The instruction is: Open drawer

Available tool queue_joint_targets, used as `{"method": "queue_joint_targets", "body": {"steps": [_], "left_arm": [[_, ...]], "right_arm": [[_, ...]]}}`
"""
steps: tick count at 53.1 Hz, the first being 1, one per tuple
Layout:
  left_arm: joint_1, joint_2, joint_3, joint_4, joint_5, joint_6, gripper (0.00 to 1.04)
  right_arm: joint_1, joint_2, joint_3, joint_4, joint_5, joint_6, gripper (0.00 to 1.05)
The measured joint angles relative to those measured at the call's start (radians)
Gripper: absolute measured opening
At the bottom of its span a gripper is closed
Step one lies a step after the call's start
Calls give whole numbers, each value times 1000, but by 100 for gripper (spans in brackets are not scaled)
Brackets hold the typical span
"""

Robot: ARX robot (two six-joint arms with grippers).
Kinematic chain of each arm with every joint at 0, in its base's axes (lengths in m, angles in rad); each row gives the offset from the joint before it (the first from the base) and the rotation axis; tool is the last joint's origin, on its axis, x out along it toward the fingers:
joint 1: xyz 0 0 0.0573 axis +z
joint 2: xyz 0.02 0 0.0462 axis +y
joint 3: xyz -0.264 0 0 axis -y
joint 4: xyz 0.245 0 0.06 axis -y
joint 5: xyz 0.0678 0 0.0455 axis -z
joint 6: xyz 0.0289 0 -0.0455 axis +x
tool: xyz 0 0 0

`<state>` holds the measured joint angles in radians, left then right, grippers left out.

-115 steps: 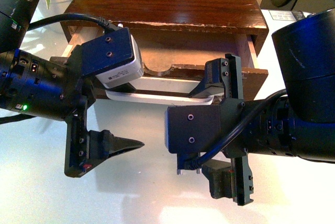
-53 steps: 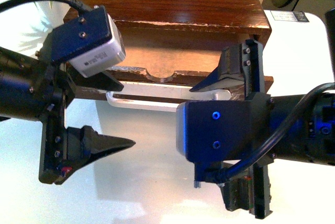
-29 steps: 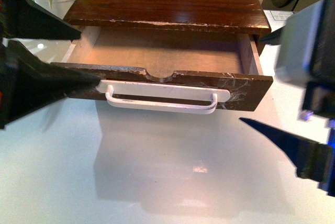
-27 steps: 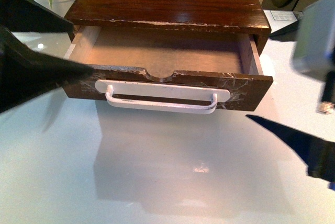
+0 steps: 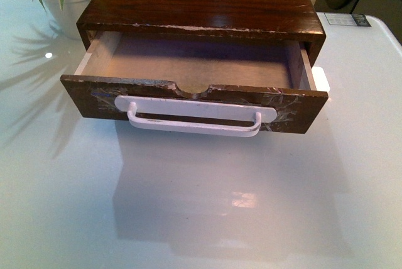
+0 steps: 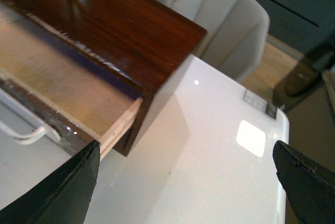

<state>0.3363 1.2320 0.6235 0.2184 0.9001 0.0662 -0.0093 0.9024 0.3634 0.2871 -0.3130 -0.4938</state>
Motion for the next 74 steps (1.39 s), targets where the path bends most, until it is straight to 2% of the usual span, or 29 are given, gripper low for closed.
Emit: {"method": "queue_joint_targets", "body": {"steps": [4, 9, 11, 16, 19, 23, 38, 44, 45, 49, 51, 55, 63, 74], "left_arm": [[51, -50, -34, 28, -18, -146, 96], [59, -55, -41, 30, -22, -202, 96], [38, -63, -76, 127, -119, -187, 92], [-21, -108, -212, 412, -470, -124, 75], [-53, -149, -275, 495, -591, -103, 65], [-79, -196, -319, 510, -651, -92, 54], [-180, -369, -464, 478, -751, -78, 3], [-213, -446, -504, 441, -779, -76, 2], [-219, -463, -512, 431, -787, -76, 2], [-237, -517, -533, 399, -802, -76, 2], [-278, -552, -546, 374, -871, -77, 2], [-330, -611, -563, 335, -892, -74, 2], [-334, -681, -610, 323, -900, -74, 2], [-335, -791, -610, 221, -900, -74, 2]], "right_arm": [[-39, -85, 0, -62, 56, 145, 96], [-46, -117, 0, -68, 59, 201, 96], [-46, -118, 0, -69, 59, 211, 96], [-46, -117, 0, -69, 64, 230, 96], [-20, -119, -36, 40, 179, 294, 89], [-2, -141, -100, 182, 288, 383, 77], [3, -268, -228, 202, 313, 476, 26], [3, -326, -261, 178, 313, 480, 3], [3, -335, -266, 173, 313, 479, 2], [3, -380, -286, 148, 313, 483, 2], [3, -402, -293, 135, 313, 483, 2], [4, -448, -307, 105, 312, 483, 2], [5, -524, -328, 50, 313, 483, 2], [5, -591, -347, 28, 313, 483, 2]]}}
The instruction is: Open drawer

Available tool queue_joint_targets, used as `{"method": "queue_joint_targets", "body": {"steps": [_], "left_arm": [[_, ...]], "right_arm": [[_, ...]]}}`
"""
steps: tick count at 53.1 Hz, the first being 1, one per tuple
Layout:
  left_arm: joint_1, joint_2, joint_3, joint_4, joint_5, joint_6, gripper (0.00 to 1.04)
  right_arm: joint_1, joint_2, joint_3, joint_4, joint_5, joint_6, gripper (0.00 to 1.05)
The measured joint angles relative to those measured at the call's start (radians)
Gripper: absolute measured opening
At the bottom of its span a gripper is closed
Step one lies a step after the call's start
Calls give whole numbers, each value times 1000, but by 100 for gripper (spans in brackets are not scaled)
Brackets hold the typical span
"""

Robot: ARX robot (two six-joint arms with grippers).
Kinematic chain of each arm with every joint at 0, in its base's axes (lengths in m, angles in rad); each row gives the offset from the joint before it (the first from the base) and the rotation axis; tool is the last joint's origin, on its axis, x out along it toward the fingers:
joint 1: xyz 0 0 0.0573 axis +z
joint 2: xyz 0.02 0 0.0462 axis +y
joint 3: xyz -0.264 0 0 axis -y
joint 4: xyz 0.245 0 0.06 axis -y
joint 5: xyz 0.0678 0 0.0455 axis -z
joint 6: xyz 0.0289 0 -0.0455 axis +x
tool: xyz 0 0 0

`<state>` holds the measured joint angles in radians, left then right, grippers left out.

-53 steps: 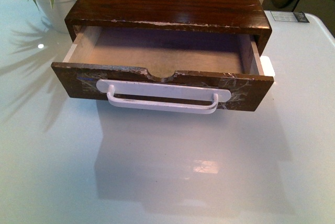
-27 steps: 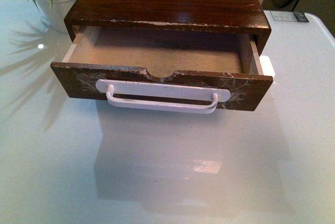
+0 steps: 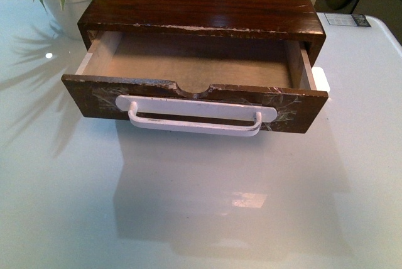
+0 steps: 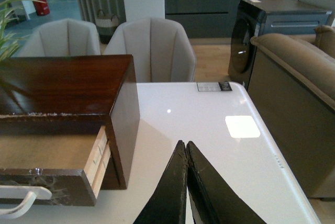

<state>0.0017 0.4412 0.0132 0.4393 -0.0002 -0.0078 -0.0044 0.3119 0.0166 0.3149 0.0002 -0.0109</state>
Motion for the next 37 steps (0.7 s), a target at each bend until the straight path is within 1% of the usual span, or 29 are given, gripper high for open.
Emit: {"method": "queue_joint_targets", "body": {"steps": [22, 23, 26, 28, 37], "left_arm": [[0, -190, 0, -187, 0, 0, 2], [0, -196, 0, -193, 0, 0, 2], [0, -214, 0, -210, 0, 0, 2], [0, -221, 0, -218, 0, 0, 2], [0, -262, 0, -259, 0, 0, 2]], "right_arm": [[0, -135, 0, -137, 0, 0, 2], [0, -148, 0, -150, 0, 0, 2], [0, -227, 0, -263, -2, 0, 2], [0, -265, 0, -297, 0, 0, 2], [1, -304, 0, -312, 0, 0, 2]]}}
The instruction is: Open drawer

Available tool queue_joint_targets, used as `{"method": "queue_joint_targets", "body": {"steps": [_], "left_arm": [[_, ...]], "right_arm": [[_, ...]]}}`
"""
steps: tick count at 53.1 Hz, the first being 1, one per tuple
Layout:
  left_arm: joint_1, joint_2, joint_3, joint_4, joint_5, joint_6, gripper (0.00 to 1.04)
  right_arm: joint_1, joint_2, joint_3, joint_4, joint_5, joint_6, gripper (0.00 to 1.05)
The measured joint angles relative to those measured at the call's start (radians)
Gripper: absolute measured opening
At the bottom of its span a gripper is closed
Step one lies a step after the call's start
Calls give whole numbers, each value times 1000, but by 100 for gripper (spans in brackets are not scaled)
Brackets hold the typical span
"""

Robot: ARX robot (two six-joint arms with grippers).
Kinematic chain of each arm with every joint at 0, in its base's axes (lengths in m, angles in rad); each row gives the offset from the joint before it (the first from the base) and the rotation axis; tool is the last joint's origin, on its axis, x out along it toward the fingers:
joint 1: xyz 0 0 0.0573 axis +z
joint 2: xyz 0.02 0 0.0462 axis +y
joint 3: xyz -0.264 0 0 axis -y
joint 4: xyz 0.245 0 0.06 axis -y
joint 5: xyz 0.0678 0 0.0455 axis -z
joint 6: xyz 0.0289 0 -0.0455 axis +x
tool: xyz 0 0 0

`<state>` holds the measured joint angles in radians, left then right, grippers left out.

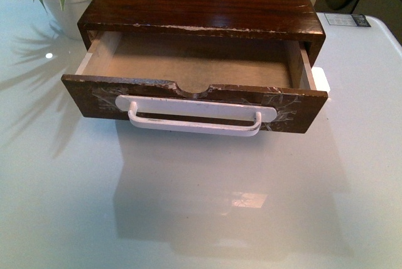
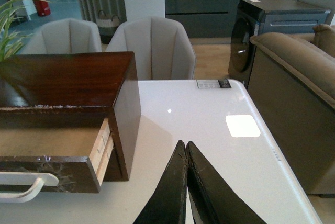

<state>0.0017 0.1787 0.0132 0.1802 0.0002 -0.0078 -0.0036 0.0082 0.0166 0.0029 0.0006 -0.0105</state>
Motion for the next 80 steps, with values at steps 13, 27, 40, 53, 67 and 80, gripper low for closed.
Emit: {"method": "queue_joint_targets", "body": {"steps": [13, 27, 40, 53, 67, 80], "left_arm": [[0, -170, 0, -177, 0, 0, 2], [0, -172, 0, -179, 0, 0, 2], [0, -172, 0, -179, 0, 0, 35], [0, -172, 0, -179, 0, 0, 82], [0, -172, 0, -179, 0, 3, 96], [0, -172, 0, -179, 0, 3, 96]], "right_arm": [[0, -2, 0, -2, 0, 0, 2], [0, -3, 0, -2, 0, 0, 2], [0, -3, 0, -2, 0, 0, 31], [0, -3, 0, -2, 0, 0, 78], [0, -3, 0, -2, 0, 0, 96], [0, -3, 0, -2, 0, 0, 96]]}}
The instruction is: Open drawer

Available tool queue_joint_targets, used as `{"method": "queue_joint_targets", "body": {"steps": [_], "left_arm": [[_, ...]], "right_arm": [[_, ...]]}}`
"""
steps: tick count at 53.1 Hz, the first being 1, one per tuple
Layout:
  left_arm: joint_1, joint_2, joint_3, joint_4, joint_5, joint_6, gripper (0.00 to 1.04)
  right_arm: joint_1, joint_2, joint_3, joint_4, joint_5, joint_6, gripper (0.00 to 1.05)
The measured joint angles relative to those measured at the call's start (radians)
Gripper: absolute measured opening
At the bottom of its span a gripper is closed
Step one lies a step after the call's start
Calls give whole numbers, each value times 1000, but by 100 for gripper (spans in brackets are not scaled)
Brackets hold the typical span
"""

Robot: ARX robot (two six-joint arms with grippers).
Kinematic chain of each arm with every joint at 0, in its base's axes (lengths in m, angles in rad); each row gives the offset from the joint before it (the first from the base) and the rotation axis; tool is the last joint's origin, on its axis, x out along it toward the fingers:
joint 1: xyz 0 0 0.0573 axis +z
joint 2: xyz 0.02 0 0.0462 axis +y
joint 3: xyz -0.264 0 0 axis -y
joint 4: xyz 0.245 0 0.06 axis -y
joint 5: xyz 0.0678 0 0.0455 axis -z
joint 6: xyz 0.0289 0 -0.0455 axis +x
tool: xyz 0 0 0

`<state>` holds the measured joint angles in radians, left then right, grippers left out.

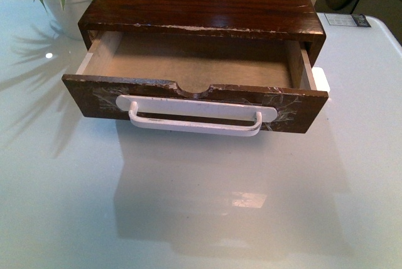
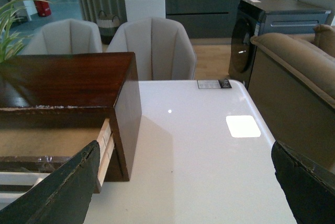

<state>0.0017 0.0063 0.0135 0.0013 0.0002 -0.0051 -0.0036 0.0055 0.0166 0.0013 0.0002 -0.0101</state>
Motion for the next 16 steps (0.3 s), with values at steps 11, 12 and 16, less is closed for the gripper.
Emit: {"method": "queue_joint_targets", "body": {"steps": [11, 12, 16], "left_arm": [[0, 0, 0, 0, 0, 0, 96], [0, 0, 0, 0, 0, 0, 96], [0, 0, 0, 0, 0, 0, 96]], "right_arm": [[0, 0, 0, 0, 0, 0, 96], [0, 0, 0, 0, 0, 0, 96], [0, 0, 0, 0, 0, 0, 96]]}}
